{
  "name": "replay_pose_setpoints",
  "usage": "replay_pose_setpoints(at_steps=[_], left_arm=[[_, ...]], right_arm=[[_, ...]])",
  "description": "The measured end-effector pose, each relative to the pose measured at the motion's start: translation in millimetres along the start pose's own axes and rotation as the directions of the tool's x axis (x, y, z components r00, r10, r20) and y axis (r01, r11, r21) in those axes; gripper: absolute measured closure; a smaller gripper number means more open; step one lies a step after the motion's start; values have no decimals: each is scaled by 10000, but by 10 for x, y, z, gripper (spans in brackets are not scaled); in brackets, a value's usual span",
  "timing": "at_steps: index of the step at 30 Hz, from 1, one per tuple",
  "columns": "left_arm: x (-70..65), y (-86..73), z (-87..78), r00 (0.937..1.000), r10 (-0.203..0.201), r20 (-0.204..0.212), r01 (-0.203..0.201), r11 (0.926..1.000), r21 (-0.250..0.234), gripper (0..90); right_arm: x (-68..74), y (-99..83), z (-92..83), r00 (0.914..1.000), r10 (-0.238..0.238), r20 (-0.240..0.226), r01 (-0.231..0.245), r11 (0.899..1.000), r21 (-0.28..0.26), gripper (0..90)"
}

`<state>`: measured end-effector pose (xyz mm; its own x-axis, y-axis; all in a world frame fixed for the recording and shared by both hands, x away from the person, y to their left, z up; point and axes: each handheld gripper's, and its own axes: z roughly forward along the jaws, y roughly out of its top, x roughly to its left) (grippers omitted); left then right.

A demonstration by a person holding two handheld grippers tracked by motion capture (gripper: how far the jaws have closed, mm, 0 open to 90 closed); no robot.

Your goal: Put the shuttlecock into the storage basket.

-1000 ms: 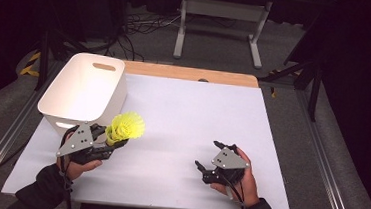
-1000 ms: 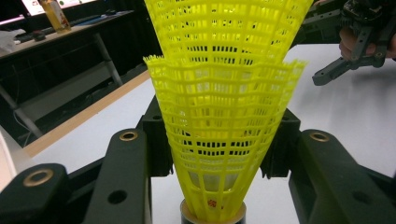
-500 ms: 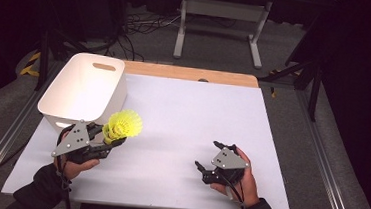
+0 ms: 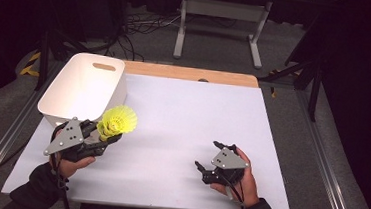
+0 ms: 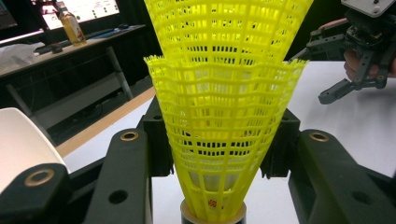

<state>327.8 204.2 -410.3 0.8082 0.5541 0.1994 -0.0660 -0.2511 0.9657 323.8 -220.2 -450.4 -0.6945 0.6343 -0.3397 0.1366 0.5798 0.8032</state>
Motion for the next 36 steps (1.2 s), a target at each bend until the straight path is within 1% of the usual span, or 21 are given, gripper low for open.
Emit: replay_pose_setpoints(at_steps=[3, 4, 10, 12, 14, 17, 22, 28, 32, 33, 36], left_arm=[[12, 6, -12, 10000, 20, -35, -20, 10000, -81, 557], [10, 7, -15, 10000, -62, -40, 62, 9999, -117, 557], [27, 16, -37, 10000, -48, -70, 47, 9998, -176, 558], [29, 21, -46, 9999, -99, -71, 98, 9998, -187, 558], [39, 29, -58, 9999, -59, -111, 56, 9998, -209, 558], [45, 32, -67, 9998, -176, -113, 172, 9993, -327, 559], [60, 42, -88, 9997, -193, -162, 186, 9989, -420, 560], [73, 48, -111, 9995, -236, -210, 227, 9989, -422, 561], [88, 52, -122, 9995, -185, -262, 173, 9989, -442, 561], [86, 49, -118, 9993, -283, -253, 270, 9983, -525, 561], [100, 49, -129, 9991, -304, -302, 289, 9984, -485, 560]], right_arm=[[-2, -2, 1, 10000, 14, 7, -14, 10000, 15, 156], [-3, -3, 0, 10000, 24, 17, -24, 10000, 7, 156], [-4, -1, -2, 10000, 8, 40, -8, 10000, -5, 156], [-5, -1, -3, 10000, 13, 48, -13, 10000, -9, 155], [-5, -1, -3, 10000, 19, 47, -19, 10000, -6, 155], [-6, -1, -4, 10000, 27, 55, -27, 10000, -16, 155], [-6, -1, -4, 10000, 25, 52, -25, 10000, -20, 155], [-2, 1, -3, 10000, 3, 50, -3, 10000, -18, 154], [-2, -1, 1, 10000, 16, 27, -16, 10000, -8, 154], [-3, 2, -1, 10000, 51, -22, -51, 10000, -39, 154], [-1, 6, -3, 10000, 56, -28, -56, 10000, -69, 154]])
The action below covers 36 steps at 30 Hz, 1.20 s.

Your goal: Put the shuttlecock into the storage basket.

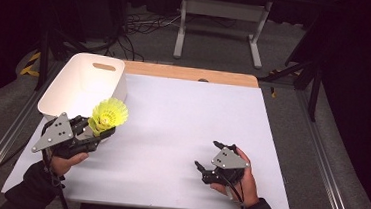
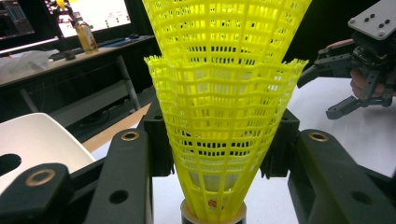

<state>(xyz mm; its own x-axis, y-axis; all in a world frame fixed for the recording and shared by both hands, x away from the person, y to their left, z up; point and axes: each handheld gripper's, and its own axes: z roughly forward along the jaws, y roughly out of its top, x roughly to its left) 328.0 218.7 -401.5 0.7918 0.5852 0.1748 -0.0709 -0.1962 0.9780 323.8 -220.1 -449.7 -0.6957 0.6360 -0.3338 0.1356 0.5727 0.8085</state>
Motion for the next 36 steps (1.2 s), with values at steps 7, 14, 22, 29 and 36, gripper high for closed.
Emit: replay_pose_setpoints(at_steps=[7, 14, 22, 29, 36], left_arm=[[29, 12, -35, 9999, -48, -124, 47, 10000, -84, 559], [99, 10, -98, 9993, -169, -324, 164, 9997, -156, 559], [177, 0, -170, 9978, -278, -594, 273, 9996, -87, 559], [218, -9, -171, 9967, -482, -649, 478, 9988, -67, 559], [261, 0, -167, 9957, -606, -694, 604, 9982, -49, 559]], right_arm=[[5, -2, 11, 10000, 10, -43, -10, 10000, 33, 154], [4, -2, 10, 10000, 15, -73, -15, 10000, 21, 154], [3, -1, 7, 10000, 24, -89, -24, 10000, 10, 154], [8, -1, 15, 9999, 32, -104, -31, 10000, 25, 154], [4, -7, 19, 9999, 49, -105, -48, 10000, 46, 154]])
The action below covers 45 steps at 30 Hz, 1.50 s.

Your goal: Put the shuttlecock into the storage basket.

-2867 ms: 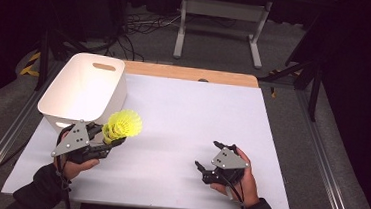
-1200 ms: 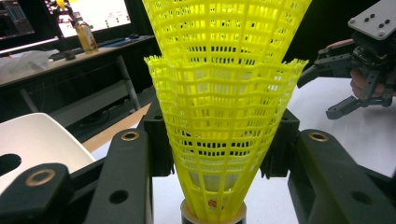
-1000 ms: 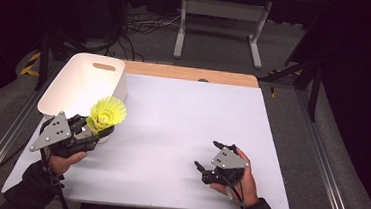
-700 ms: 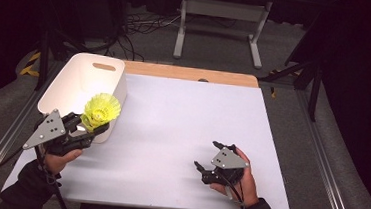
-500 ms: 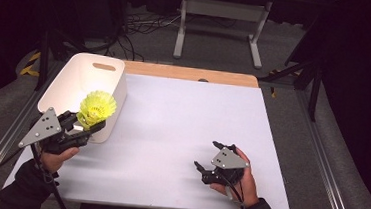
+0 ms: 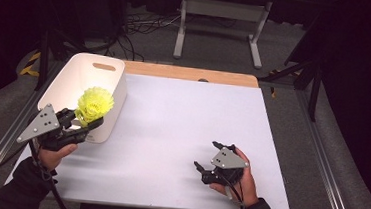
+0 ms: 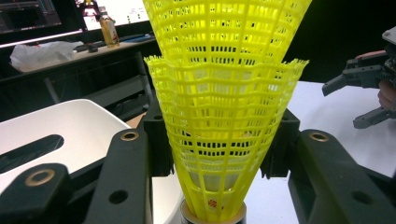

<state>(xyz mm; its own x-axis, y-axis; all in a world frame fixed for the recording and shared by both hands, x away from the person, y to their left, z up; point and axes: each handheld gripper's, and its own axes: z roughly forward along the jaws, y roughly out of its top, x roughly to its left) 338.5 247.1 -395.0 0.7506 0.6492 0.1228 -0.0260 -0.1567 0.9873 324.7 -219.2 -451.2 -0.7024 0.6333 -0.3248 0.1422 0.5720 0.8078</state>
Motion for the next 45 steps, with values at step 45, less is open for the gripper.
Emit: replay_pose_setpoints(at_steps=[45], left_arm=[[545, 419, 117, 9975, 111, -691, -39, 9947, 1029, 559]], right_arm=[[-26, -29, 38, 9998, 152, -86, -151, 9998, 96, 155]])
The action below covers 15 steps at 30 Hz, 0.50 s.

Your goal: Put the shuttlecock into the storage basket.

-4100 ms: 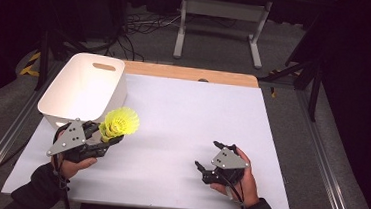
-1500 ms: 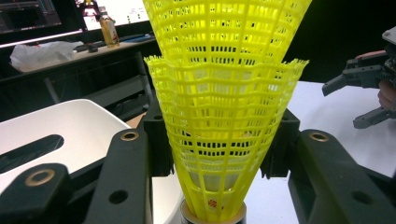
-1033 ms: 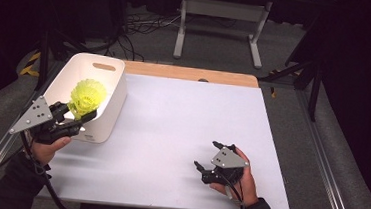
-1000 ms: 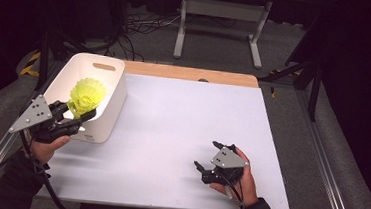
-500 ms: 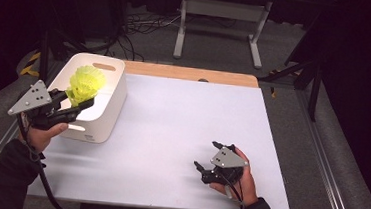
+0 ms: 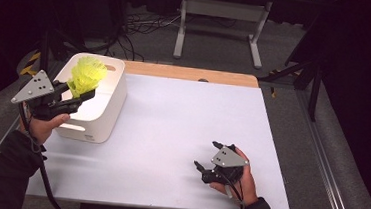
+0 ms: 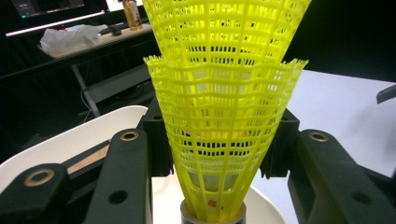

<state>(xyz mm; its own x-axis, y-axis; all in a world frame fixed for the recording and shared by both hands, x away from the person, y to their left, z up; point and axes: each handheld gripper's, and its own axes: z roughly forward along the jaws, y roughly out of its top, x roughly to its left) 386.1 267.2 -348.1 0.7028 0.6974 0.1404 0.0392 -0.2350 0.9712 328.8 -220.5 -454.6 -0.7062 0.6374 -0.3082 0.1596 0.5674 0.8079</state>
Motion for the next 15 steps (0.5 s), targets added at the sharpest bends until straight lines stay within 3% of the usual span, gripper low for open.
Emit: replay_pose_setpoints(at_steps=[7, 15], left_arm=[[70, 48, 106, 10000, -41, -73, 43, 9997, 243, 559], [232, 57, 281, 9992, -158, -354, 189, 9957, 904, 560]], right_arm=[[-7, -7, 9, 10000, 49, -35, -49, 10000, 22, 155], [-9, -11, 19, 10000, 38, -12, -38, 10000, 58, 155]])
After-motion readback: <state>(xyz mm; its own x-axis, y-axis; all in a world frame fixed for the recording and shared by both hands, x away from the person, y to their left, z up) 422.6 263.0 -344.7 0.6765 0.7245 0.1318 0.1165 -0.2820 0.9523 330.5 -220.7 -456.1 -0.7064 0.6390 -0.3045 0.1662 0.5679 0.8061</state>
